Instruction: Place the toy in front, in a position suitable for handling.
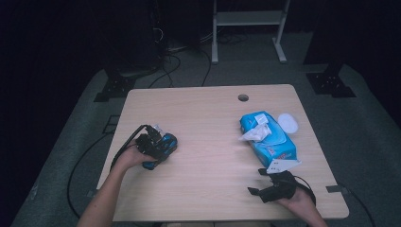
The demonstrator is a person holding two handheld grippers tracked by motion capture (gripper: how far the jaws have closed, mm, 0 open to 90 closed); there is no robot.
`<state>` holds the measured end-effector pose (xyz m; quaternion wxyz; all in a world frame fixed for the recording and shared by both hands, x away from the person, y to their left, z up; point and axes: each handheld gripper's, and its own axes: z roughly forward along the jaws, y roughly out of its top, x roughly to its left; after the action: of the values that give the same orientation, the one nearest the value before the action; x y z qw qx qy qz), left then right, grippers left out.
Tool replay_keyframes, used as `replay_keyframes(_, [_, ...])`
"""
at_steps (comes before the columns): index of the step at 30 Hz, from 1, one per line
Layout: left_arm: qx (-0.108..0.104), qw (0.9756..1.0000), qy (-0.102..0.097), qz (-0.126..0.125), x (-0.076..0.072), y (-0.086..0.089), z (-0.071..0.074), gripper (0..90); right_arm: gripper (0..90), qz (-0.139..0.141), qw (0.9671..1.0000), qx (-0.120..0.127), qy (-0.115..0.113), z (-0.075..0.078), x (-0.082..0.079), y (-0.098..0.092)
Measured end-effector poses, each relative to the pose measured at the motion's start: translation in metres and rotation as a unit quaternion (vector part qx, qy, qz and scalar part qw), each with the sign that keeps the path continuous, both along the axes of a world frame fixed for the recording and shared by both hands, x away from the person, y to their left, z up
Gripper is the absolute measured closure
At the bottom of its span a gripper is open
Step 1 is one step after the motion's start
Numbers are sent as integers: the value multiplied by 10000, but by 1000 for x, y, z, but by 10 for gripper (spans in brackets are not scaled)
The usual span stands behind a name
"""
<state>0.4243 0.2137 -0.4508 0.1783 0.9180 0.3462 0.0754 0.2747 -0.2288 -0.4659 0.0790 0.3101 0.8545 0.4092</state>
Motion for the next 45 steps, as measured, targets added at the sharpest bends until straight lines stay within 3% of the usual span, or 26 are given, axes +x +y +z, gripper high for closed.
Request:
replay_keyframes(11, [242,9993,193,-215,3,-5,4,257,155,4,10000,11,-22,1,-2,-1])
replay_keyframes(27, [187,9992,103,-343,2,-5,5,261,155,-2,10000,8,-24,0,-1,0])
replay_keyframes(37, [-20,9993,-14,-363,-1,-3,14,261,155,1,10000,2,-16,0,0,0])
replay_keyframes(45, [-77,9964,-246,-811,-11,-34,35,261,155,-30,10000,36,-52,3,0,-1])
